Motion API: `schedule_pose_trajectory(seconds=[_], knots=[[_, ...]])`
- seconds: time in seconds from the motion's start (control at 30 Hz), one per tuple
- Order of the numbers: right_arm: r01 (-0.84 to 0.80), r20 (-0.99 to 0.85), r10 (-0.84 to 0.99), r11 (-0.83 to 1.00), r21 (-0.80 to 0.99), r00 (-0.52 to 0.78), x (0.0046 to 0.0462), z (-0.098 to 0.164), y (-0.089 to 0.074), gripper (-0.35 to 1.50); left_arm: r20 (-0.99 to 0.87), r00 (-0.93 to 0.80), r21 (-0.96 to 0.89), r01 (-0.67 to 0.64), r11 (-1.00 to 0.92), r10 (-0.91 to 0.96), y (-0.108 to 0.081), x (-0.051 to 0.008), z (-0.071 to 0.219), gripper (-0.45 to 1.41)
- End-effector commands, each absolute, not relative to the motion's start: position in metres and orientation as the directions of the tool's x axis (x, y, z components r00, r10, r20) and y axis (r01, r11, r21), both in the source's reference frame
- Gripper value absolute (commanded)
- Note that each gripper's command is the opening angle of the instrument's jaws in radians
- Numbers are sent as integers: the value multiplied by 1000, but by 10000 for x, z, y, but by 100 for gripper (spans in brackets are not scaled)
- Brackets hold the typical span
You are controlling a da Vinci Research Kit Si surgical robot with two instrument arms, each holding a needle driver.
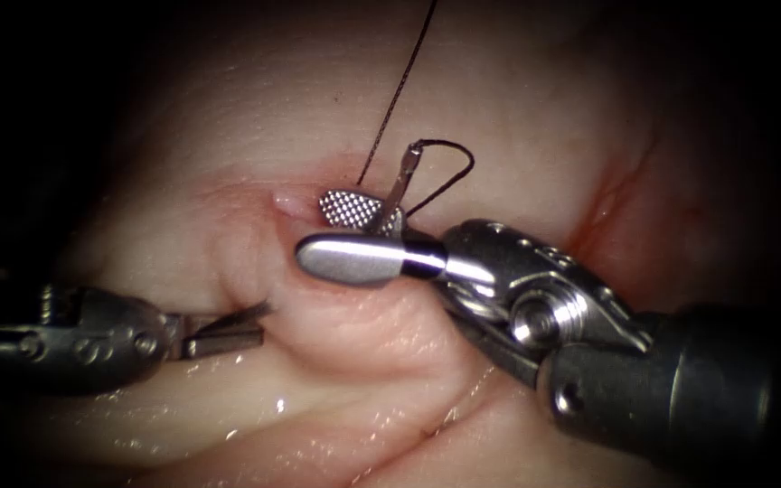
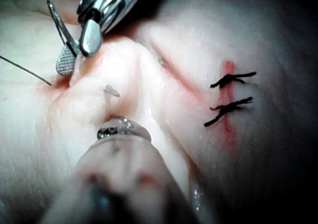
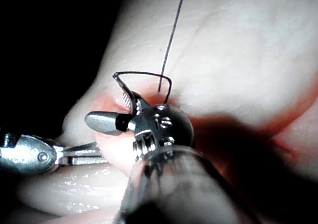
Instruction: Wound Closure
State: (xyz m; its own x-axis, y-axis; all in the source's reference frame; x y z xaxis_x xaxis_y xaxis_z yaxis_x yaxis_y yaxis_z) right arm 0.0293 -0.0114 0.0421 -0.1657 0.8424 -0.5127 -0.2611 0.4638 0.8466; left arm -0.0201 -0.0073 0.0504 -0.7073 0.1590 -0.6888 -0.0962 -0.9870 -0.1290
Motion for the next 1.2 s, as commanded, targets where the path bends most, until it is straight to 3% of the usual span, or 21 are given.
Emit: schedule_pose_trajectory(seconds=[0.03,0.23,0.4,0.8,1.2], knots=[[-278,-527,834,474,836,-164,293,426,-107,133,-692,-706,-124,-92,-988,153,-72,-205,510,-37],[-323,-554,818,489,811,-152,274,428,-101,131,-774,-630,-35,-53,-998,61,-63,-194,513,-30],[-323,-552,821,487,811,-148,259,430,-99,126,-870,-492,3,46,-999,-25,-55,-192,517,7],[-273,-556,820,509,816,-134,249,434,-110,121,-972,-224,26,185,-982,-68,-36,-195,515,57],[-266,-537,834,494,828,-125,242,451,-120,120,-991,-127,-5,271,-963,-31,-29,-214,519,42]])
